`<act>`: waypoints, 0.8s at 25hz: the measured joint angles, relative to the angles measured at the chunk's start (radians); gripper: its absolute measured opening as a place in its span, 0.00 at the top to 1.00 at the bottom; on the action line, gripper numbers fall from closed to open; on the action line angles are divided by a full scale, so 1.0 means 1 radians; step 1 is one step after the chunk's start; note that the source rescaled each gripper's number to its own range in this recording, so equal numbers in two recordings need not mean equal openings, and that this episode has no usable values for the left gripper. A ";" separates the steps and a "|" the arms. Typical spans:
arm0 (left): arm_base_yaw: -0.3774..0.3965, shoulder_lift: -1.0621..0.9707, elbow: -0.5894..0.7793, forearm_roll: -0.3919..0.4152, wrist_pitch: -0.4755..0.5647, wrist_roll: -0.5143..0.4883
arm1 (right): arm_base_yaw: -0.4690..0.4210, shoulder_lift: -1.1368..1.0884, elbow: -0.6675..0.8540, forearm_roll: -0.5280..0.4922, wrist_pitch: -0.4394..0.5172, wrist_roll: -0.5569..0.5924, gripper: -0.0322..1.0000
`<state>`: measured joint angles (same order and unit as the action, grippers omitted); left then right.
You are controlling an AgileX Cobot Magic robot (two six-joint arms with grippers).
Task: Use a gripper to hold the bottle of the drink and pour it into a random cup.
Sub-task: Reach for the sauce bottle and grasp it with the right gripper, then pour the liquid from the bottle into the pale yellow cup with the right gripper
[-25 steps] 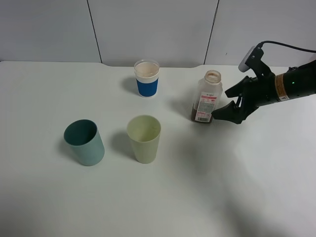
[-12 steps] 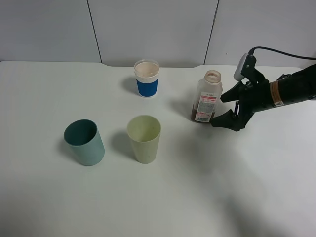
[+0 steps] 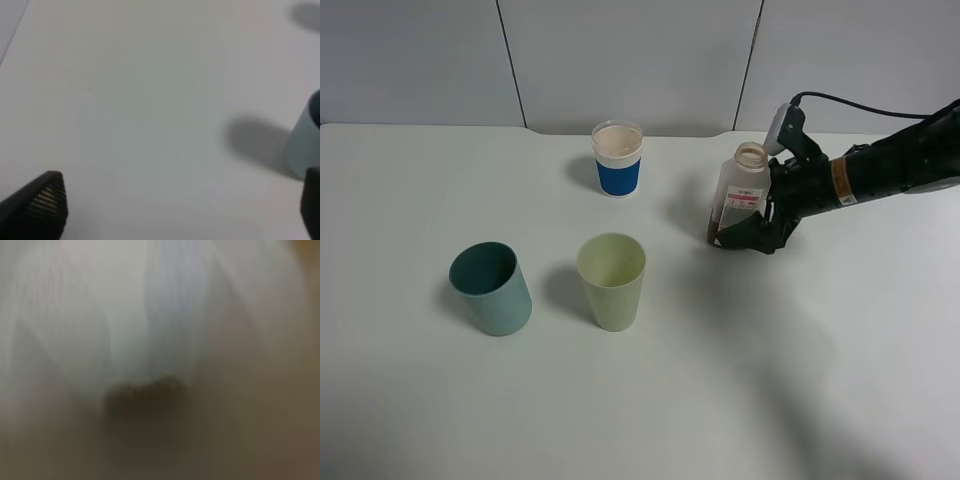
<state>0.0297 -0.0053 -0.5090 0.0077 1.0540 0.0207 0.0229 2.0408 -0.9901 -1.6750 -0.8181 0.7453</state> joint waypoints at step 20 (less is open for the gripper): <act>0.000 0.000 0.000 0.000 0.000 0.000 | 0.046 0.057 -0.055 -0.010 -0.033 0.118 0.95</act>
<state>0.0297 -0.0053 -0.5090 0.0077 1.0540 0.0207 0.0689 2.0976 -1.0454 -1.6847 -0.8514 0.8630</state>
